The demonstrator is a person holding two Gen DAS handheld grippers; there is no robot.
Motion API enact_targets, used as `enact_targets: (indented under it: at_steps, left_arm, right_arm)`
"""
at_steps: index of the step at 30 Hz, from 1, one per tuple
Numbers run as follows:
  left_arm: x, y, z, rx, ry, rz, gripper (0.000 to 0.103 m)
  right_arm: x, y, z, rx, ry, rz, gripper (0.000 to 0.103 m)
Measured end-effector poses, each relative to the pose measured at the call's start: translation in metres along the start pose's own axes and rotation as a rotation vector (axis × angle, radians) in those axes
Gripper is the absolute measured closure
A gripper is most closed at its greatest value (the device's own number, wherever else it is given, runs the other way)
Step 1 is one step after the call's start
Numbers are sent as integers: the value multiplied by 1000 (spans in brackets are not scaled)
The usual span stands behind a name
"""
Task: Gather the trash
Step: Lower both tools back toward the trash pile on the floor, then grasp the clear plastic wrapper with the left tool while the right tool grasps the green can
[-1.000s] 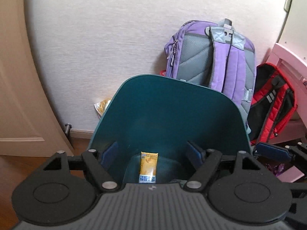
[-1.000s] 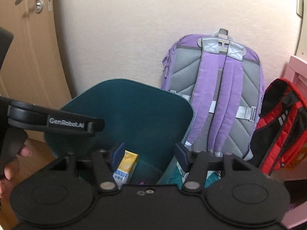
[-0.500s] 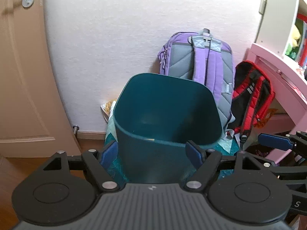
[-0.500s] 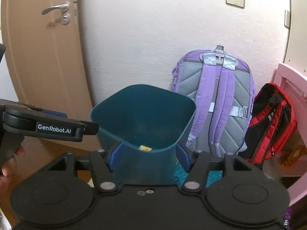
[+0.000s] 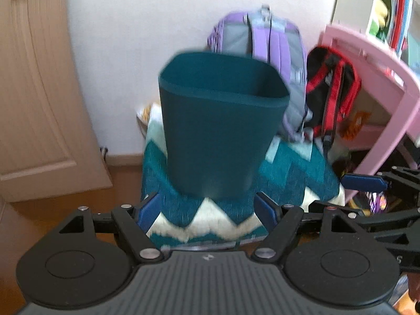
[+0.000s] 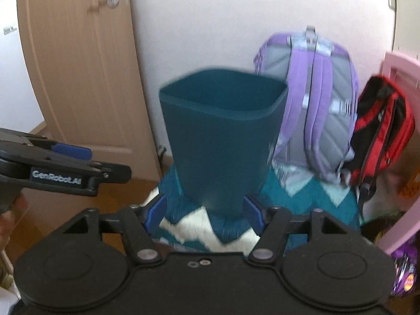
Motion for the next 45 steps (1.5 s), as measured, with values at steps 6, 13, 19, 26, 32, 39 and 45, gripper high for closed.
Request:
enact_targets:
  at_steps: [6, 13, 19, 26, 32, 39, 45]
  left_arm:
    - [26, -11, 72, -13, -86, -19, 26]
    - [67, -28, 138, -58, -187, -43, 26]
    - [106, -50, 180, -76, -251, -48, 23]
    - [157, -78, 231, -101, -347, -31, 20]
    - [197, -111, 283, -53, -458, -32, 20]
    - [237, -146, 354, 8, -558, -64, 20]
    - [261, -152, 422, 18, -640, -40, 20]
  right_arm:
    - [27, 9, 70, 69, -112, -1, 34]
    - [65, 14, 144, 133, -217, -5, 21]
    - [102, 15, 195, 152, -289, -14, 14]
    - [142, -1, 261, 165, -397, -47, 12]
    - [170, -34, 333, 159, -537, -87, 12]
    - [185, -63, 423, 177, -707, -95, 13]
    - [191, -65, 488, 233, -847, -60, 14]
Point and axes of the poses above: each gripper's, at about its wrist camera, not at the fingertips, and x roughly the way its jaws point, y to its right, z to its underside, the point moved 9 cm from there along x, roughly the way its jaws point, and after that the axes turned 15 degrees about y, right-handed, at the moved point
